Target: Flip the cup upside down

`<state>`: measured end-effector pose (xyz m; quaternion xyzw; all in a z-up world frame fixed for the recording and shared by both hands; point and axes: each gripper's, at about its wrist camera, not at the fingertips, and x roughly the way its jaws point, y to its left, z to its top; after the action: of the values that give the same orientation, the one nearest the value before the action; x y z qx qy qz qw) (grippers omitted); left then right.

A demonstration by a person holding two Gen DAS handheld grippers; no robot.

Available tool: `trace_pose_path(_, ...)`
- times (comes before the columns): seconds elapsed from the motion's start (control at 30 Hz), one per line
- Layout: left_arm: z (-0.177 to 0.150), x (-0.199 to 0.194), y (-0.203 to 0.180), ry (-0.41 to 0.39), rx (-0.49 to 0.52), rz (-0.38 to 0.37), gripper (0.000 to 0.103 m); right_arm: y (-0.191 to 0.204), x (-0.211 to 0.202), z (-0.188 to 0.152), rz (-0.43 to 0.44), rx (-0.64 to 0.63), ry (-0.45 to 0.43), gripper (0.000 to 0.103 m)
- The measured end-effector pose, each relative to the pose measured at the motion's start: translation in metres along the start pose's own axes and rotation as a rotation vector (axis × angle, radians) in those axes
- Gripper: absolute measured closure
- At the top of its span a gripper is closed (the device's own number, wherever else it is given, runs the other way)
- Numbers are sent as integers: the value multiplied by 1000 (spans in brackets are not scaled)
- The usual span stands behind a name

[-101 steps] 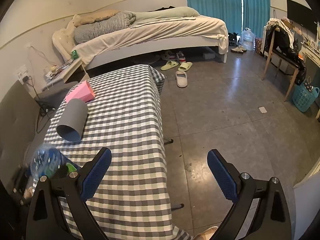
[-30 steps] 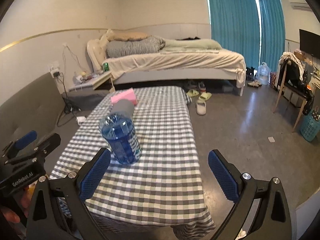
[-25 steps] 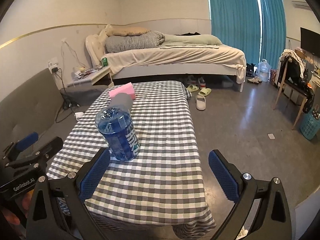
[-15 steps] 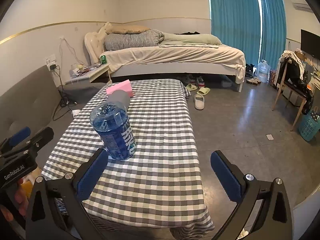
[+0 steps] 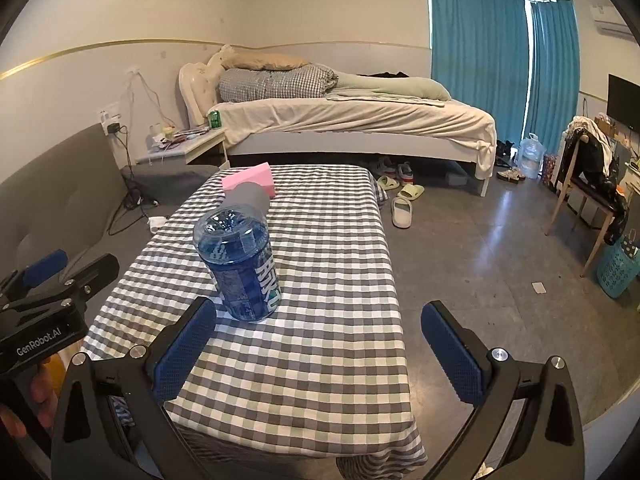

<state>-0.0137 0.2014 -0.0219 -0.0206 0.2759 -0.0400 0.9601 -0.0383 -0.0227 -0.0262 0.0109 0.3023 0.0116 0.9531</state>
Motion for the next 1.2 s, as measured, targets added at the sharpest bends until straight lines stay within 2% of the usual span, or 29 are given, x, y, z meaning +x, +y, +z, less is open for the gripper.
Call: trace_pose_path(1.2,-1,-2,-3,-5,21,9,3,2,-2,4,-8,-1,-4,0)
